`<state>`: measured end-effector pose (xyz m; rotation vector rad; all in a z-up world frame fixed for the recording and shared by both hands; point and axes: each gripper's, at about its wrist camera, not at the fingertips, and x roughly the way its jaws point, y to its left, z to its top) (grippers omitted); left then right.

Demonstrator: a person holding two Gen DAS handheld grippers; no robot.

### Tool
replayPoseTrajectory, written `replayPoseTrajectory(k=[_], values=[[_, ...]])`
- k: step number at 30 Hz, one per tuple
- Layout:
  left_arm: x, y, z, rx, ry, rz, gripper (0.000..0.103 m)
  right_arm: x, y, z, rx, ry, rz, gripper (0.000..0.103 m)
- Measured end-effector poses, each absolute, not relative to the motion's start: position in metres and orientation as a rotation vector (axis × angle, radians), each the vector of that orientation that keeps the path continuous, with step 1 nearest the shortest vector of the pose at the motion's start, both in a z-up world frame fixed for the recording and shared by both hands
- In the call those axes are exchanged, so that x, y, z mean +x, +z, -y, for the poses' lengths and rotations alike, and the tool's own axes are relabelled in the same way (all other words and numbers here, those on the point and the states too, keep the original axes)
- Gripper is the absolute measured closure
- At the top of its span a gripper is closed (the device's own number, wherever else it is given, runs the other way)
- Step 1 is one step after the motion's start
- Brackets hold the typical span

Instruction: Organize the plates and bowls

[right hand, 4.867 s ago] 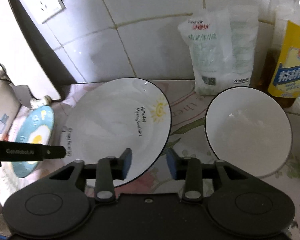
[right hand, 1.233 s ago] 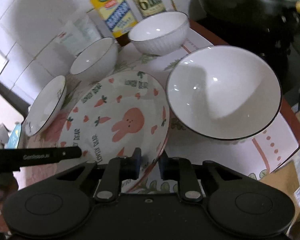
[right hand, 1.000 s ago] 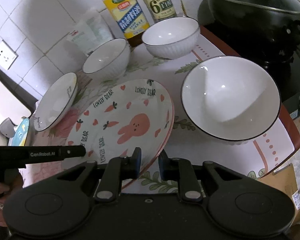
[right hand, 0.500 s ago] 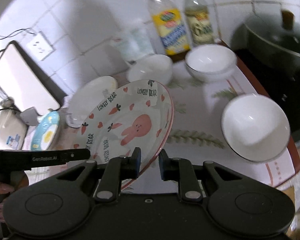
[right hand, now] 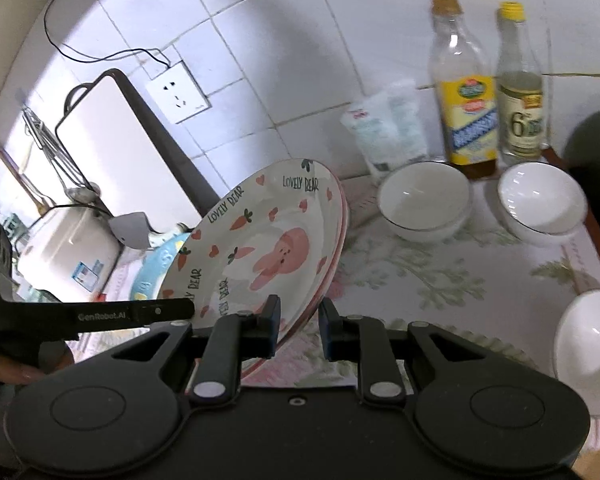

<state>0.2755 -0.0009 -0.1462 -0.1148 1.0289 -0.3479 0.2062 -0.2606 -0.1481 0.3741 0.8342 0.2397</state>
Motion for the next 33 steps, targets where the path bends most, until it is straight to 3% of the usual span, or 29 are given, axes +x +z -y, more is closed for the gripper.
replayPoseTrajectory(k=[33], values=[[0.406, -0.244, -0.011, -0.155, -0.152, -1.176, 0.078, 0.37, -0.235, 0.246, 0.402, 0.357, -0.999, 0.078]])
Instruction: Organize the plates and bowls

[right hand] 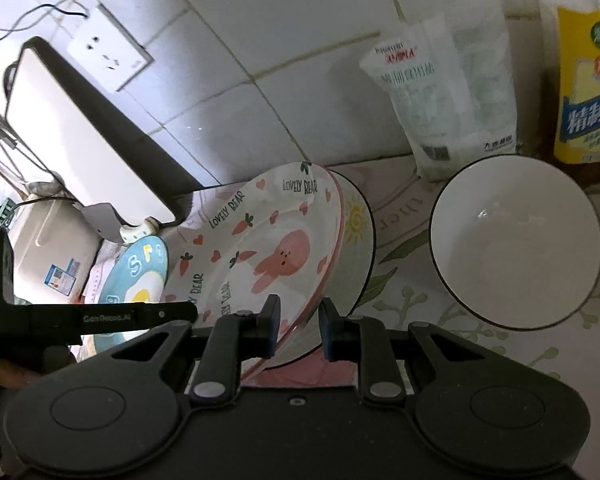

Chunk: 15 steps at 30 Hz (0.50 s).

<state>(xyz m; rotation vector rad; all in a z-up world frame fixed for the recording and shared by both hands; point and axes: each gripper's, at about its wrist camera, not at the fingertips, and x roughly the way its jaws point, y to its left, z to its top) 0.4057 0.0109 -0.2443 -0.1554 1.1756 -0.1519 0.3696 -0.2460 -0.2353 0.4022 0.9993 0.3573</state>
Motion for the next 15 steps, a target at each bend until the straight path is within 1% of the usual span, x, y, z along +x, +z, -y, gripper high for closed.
replayPoseTrajectory(k=[9, 15], values=[[0.42, -0.247, -0.01, -0.138, -0.108, -1.241, 0.078, 0.393, -0.247, 0.237, 0.386, 0.332, -1.057, 0.078], [0.423, -0.246, -0.004, -0.13, -0.098, -1.28, 0.078, 0.397, -0.246, 0.224, 0.239, 0.31, -1.065, 0.079]])
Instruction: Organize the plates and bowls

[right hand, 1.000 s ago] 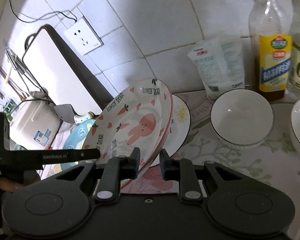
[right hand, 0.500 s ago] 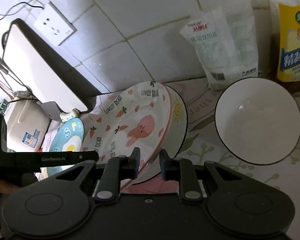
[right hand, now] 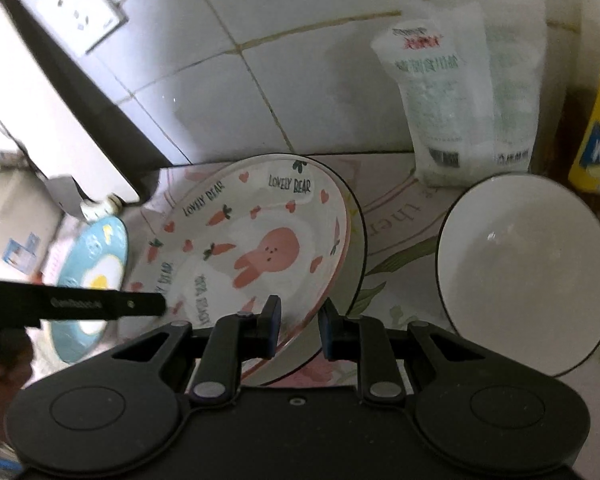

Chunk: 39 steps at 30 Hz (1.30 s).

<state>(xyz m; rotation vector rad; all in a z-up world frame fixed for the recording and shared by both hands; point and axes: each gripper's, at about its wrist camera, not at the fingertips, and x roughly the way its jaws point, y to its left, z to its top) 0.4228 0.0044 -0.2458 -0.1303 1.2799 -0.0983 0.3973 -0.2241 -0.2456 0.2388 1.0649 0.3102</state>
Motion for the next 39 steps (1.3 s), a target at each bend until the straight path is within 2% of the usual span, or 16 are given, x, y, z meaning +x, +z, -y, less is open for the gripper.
replayPoseTrajectory(k=[11, 15, 19, 26, 32, 39], values=[[0.423, -0.25, 0.0, -0.137, -0.065, -1.341, 0.078, 0.404, -0.247, 0.213, 0.143, 0.27, -1.072, 0.077], [0.412, -0.24, 0.007, -0.105, -0.079, -1.332, 0.077, 0.403, -0.246, 0.21, 0.103, 0.239, -1.086, 0.07], [0.401, -0.229, 0.011, -0.108, -0.101, -1.322, 0.075, 0.398, -0.247, 0.214, 0.111, 0.24, -1.091, 0.07], [0.375, -0.196, 0.011, -0.092, -0.135, -1.261, 0.07, 0.372, -0.217, 0.216, 0.118, 0.289, -1.029, 0.07], [0.347, -0.16, -0.004, -0.081, -0.136, -1.207, 0.063, 0.343, -0.181, 0.214, 0.142, 0.347, -0.968, 0.062], [0.317, -0.133, -0.034, -0.091, -0.13, -1.167, 0.06, 0.306, -0.144, 0.2, 0.135, 0.406, -0.895, 0.052]])
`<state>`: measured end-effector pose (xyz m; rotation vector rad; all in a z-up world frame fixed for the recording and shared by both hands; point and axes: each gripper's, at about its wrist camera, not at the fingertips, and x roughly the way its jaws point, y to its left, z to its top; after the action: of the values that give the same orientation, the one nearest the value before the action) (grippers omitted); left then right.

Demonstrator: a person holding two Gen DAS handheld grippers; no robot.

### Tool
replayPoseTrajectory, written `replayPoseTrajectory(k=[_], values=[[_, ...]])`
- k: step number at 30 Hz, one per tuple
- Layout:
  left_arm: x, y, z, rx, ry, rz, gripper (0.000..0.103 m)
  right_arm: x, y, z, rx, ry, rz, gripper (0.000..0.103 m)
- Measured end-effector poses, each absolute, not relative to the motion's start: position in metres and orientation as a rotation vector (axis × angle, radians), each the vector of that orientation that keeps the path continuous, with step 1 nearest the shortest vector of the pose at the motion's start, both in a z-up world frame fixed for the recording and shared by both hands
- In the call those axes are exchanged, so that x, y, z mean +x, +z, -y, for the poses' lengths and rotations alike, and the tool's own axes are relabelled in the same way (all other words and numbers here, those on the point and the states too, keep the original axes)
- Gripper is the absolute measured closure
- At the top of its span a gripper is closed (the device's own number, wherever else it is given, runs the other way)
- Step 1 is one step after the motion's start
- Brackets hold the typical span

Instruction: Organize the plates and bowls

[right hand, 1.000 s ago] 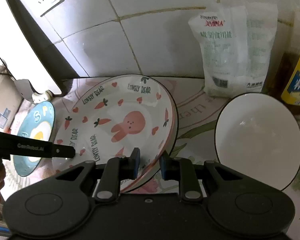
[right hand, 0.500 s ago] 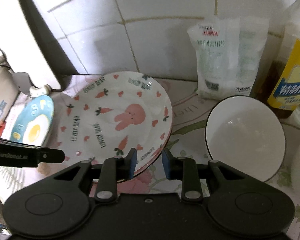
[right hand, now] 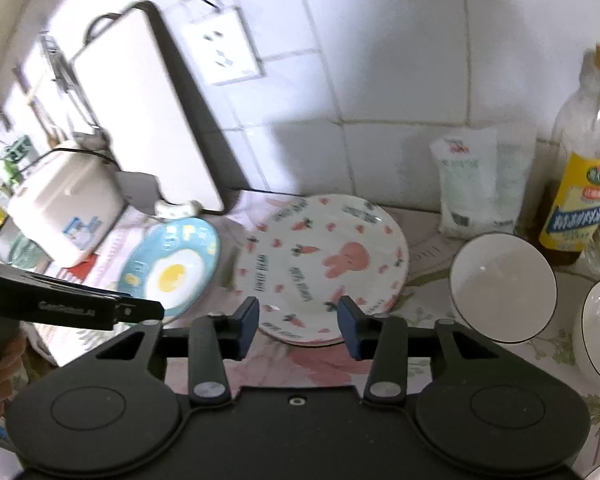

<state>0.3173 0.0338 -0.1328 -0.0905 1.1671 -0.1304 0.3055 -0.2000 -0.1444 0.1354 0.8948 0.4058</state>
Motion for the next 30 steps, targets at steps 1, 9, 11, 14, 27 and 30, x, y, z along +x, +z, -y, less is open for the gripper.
replayPoseTrajectory(k=[1, 9, 11, 14, 27, 30], values=[[0.312, -0.13, -0.039, -0.088, -0.129, -1.161, 0.059, 0.3, -0.14, 0.196, 0.132, 0.418, -0.885, 0.05], [0.28, -0.12, -0.073, -0.038, -0.103, -1.145, 0.052, 0.266, -0.12, 0.156, 0.072, 0.481, -0.815, 0.039], [0.275, -0.12, -0.081, -0.016, -0.098, -1.141, 0.049, 0.259, -0.119, 0.144, 0.056, 0.494, -0.805, 0.037], [0.269, -0.119, -0.095, -0.002, -0.089, -1.135, 0.046, 0.252, -0.117, 0.128, 0.049, 0.514, -0.791, 0.033], [0.273, -0.132, -0.165, -0.046, -0.047, -1.135, 0.037, 0.254, -0.128, 0.07, 0.078, 0.546, -0.757, 0.03], [0.277, -0.139, -0.177, -0.035, -0.015, -1.141, 0.033, 0.261, -0.14, 0.06, 0.09, 0.551, -0.763, 0.029]])
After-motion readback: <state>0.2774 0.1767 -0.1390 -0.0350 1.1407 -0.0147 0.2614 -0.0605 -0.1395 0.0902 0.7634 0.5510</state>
